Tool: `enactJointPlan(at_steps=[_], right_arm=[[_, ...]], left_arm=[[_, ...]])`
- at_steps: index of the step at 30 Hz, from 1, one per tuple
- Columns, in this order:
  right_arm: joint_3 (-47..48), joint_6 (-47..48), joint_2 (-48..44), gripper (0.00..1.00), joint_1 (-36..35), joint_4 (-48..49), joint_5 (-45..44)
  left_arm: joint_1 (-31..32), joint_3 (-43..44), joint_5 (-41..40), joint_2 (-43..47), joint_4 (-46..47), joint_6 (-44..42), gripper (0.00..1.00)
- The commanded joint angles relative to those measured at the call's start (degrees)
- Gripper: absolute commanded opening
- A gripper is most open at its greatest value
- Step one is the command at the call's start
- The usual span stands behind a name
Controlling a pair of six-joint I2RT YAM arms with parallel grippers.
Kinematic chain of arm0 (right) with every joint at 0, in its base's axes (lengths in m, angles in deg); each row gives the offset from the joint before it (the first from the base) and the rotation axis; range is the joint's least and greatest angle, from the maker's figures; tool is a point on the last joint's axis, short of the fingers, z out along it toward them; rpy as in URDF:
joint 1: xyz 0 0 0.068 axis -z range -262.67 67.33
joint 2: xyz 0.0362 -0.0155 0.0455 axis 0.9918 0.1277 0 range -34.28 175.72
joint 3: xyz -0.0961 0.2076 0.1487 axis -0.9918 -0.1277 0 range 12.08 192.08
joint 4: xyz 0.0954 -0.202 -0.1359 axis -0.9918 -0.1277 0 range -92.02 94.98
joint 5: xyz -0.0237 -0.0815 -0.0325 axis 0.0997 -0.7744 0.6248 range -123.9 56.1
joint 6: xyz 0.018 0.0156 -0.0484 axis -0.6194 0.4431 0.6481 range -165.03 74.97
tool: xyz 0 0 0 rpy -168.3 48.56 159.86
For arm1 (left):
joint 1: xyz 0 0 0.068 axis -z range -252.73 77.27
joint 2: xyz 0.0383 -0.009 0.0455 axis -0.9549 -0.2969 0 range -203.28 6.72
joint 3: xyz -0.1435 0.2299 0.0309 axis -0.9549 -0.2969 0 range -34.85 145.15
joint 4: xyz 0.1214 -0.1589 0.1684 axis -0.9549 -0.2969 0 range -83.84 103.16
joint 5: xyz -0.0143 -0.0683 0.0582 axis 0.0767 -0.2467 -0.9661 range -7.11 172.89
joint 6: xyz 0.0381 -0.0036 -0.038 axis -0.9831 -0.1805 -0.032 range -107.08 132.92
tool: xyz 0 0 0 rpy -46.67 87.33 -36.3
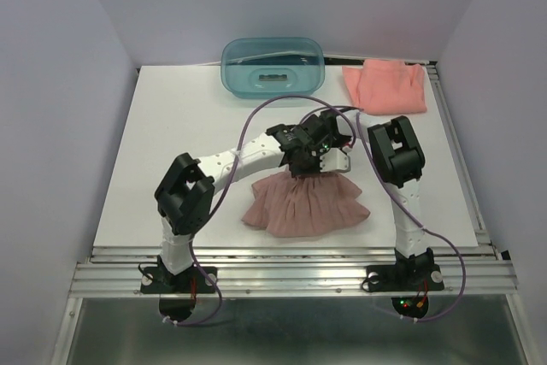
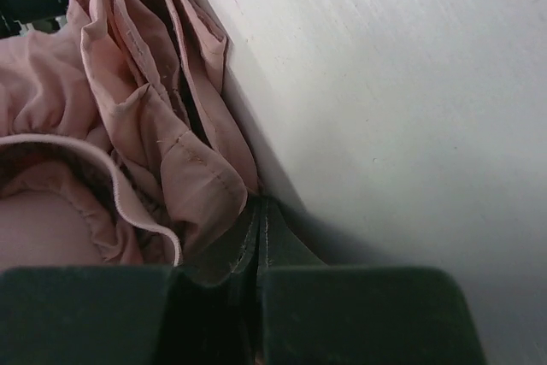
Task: Fold and stack the skirts
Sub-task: Fold the skirt
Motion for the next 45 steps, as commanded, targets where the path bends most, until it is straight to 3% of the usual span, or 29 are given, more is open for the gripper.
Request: enactJointPlan(at_steps=[1,13,20,29,30,34,35,36,38,41,45], right_arm=[[0.9,2.3,0.2,0.01,-0.3,0.3,-2.3],[5.7,-5.6,1.3,0.04,2.1,2.9,-10.6],[13.9,-9.9,1.9,0.18,5.4,3.7,-17.6],[21.0,-12.3,-4.8,0.33,12.1,3.2,-22.5],[21.4,-12.3,-5.6,0.33,13.9,3.0,-22.4],[22.4,-10.7,-10.5,0.35,18.1,2.5,-21.4],[22.3,-10.1,-13.0,0.38,18.7,2.3,-20.7],[22.2,-9.6,-14.3,0.40,19.2,2.0,-20.0],[21.2,-8.6,-17.3,0.44,19.9,1.6,-17.8],[16.8,-7.8,-24.0,0.59,19.9,1.8,-12.8],[9.5,-8.7,-31.1,0.63,19.9,1.8,-2.8]], left_arm=[[-0.7,-2.0,-2.3,-0.4,8.5,-2.3,0.00],[-0.5,-13.2,-2.3,-2.2,22.5,-1.3,0.06],[-0.2,-13.2,-0.6,-5.7,23.7,-2.9,0.09],[-0.3,-8.7,-0.6,-9.0,19.5,-3.0,0.22],[-0.4,-7.7,-0.9,-8.5,19.4,-2.6,0.36],[-1.4,-2.9,-2.0,-3.7,16.5,0.6,0.56],[-2.1,-1.5,-1.8,-2.9,14.6,2.2,0.71],[-2.5,-0.1,-1.8,-2.0,13.9,3.3,0.77],[-3.3,4.1,-1.6,0.7,12.6,5.6,0.99],[-4.8,9.1,-2.2,4.3,10.2,10.8,0.99],[-7.4,9.8,-4.6,9.7,10.6,20.2,0.99]])
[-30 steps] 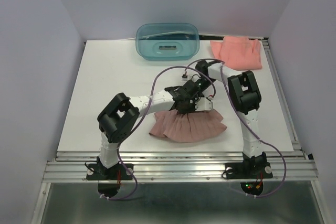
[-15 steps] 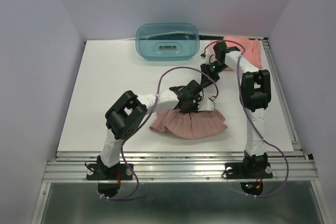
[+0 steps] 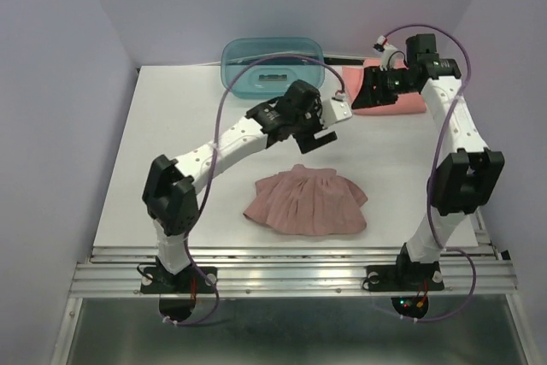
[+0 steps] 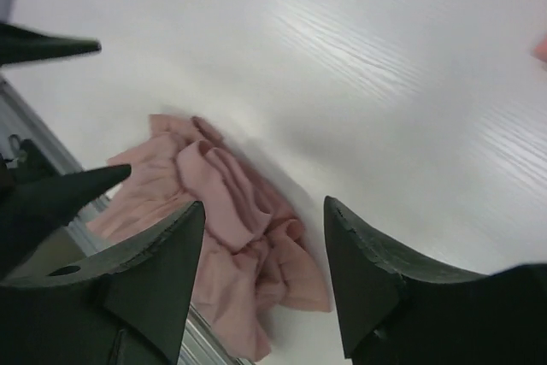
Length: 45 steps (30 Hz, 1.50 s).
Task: Fold and stack the skirts
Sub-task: Fold the skirt, then neatly place the folded skirt to the corner
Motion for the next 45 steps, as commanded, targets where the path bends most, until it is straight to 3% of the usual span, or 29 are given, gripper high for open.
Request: enactJointPlan(at_steps=[1,4,7,8,10,14,20,26,34,39,45], right_arm=[[-8.7,0.1,-7.2,0.63,-1.2,-1.0,15.6],[-15.8,0.4,-10.2,0.60,-1.2,-1.4,23.4],[-24.1,2.0,-13.1,0.55,-3.1,-2.5,29.7],[-27.6,3.0,-13.9,0.53,-5.6,-3.0,30.5],[-30.4,4.2,-14.0,0.52,-10.4,-3.9,29.1],[-37.2,2.0,-11.6,0.50,-14.5,-0.9,29.0],[-44.4,-1.7,-3.2,0.46,-15.0,5.7,23.9],[-43.9,-6.4,7.9,0.43,-13.2,12.3,10.4],[-36.1,-8.9,11.6,0.44,-4.8,16.2,-0.1],[-29.8,-7.8,12.5,0.44,-2.2,16.2,-6.1],[-20.3,-8.0,11.1,0.47,-1.7,15.3,-6.8]], left_arm=[[-3.5,2.7,0.8,10.4,-2.8,12.5,0.99],[-7.0,-1.6,11.4,15.0,-4.4,16.6,0.99],[-9.4,-10.8,23.0,18.7,-2.0,22.3,0.86],[-10.1,-13.9,30.0,21.1,-0.2,25.8,0.77],[-10.1,-23.2,38.1,23.8,5.6,29.5,0.72],[-10.5,-36.9,47.7,24.7,18.3,42.0,0.66],[-11.8,-47.0,48.6,17.3,34.6,58.4,0.53],[-14.4,-43.1,42.7,1.8,29.8,57.5,0.50],[-16.8,-22.9,38.1,-12.6,21.9,49.8,0.48],[-17.2,-12.5,37.3,-16.2,19.3,46.3,0.48],[-17.0,1.2,34.2,-16.4,16.1,39.1,0.54]])
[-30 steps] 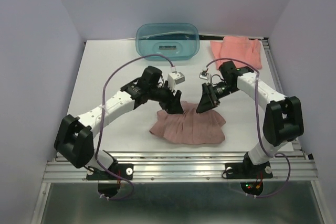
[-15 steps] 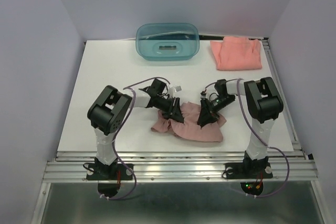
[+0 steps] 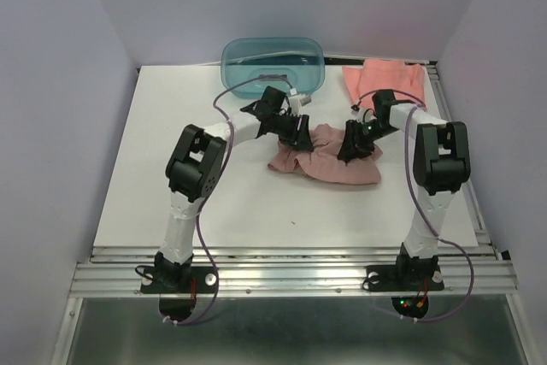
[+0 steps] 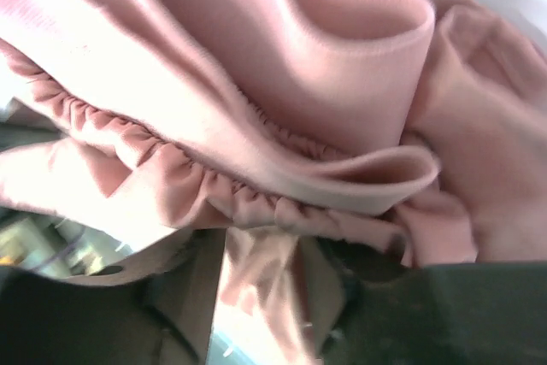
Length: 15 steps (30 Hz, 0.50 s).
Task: Fold and stack the skirts
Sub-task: Neatly place the folded skirt to the corner
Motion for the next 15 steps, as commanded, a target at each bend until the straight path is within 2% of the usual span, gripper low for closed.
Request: enactJointPlan(at_steps=[1,2,3,5,6,7,8,9,15], right_arm=[[7.0,0.9,-1.2,0.49,0.7,1.5,-6.3],[8.8,0.6,-1.9,0.52,0.7,0.8,-5.6],[11.9,0.5,-3.9,0.59,0.7,0.2,-3.8],[13.9,-2.9,-6.6,0.65,0.7,-0.5,-2.1],[14.7,-3.7,-9.7,0.71,0.7,-0.5,-1.9],[14.8,-4.5,-11.4,0.76,0.7,-0.3,-2.0],[14.8,-5.8,-12.8,0.95,0.7,-0.3,-2.9],[14.1,-5.9,-15.6,1.00,0.7,-0.3,-3.5],[6.0,-5.6,-22.0,1.00,1.2,1.9,-13.6]], left_arm=[[-0.5,10.9,-5.0,2.5,-4.1,-8.1,0.56],[-0.5,11.7,-6.1,3.5,-4.5,-9.2,0.59],[-0.5,12.1,-7.1,4.7,-4.7,-11.1,0.66],[-0.5,12.0,-12.2,9.5,-4.7,-11.5,0.75],[-0.6,11.1,-14.0,11.5,-3.4,-12.7,0.97],[-0.7,9.9,-15.7,13.5,-2.4,-12.2,0.99],[-1.1,6.5,-18.0,17.7,-1.2,-10.3,0.99],[-1.3,4.4,-18.4,19.8,0.0,-8.8,0.99],[-1.4,-10.3,-24.9,28.8,4.4,9.3,0.99]])
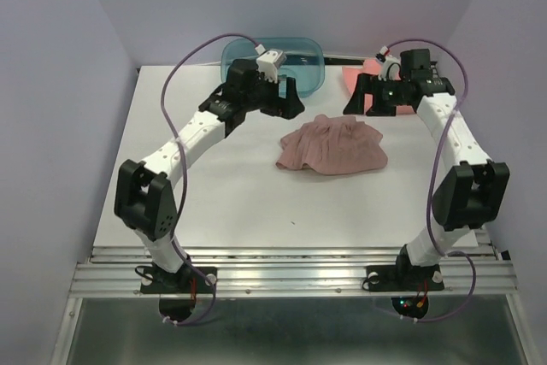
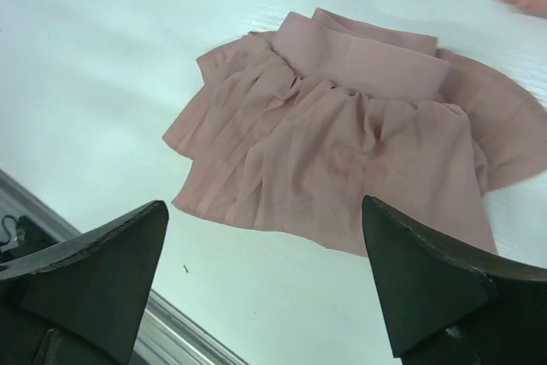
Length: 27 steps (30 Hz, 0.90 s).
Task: Fold and stack the skirts
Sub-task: Neatly place the folded skirt to the corner
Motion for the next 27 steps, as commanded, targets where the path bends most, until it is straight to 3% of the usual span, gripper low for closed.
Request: enactJointPlan(at_steps=[1,10,18,27], right_arm=[[-6.2,-0.1,-2.4,1.00,1.0,1.8,-8.9],[-11.3,-2.3,3.1,1.00,4.8,4.4,-18.2],[-17.7,-4.3,6.4,1.00,5.4,15.8,-5.0],[-21.2,-8.6,13.1,1.00,5.4,21.9,1.0]], left_arm=[[-0.3,-11.2,-5.7,5.1,4.7,13.9,0.99],[3.4,-21.9,-12.8,6.8,5.8,26.6,0.99],[6.1,-17.5,-10.2,-4.5,8.5,29.6,0.99],[7.5,-10.9,-9.3,-15.6,8.4,30.7,0.99]])
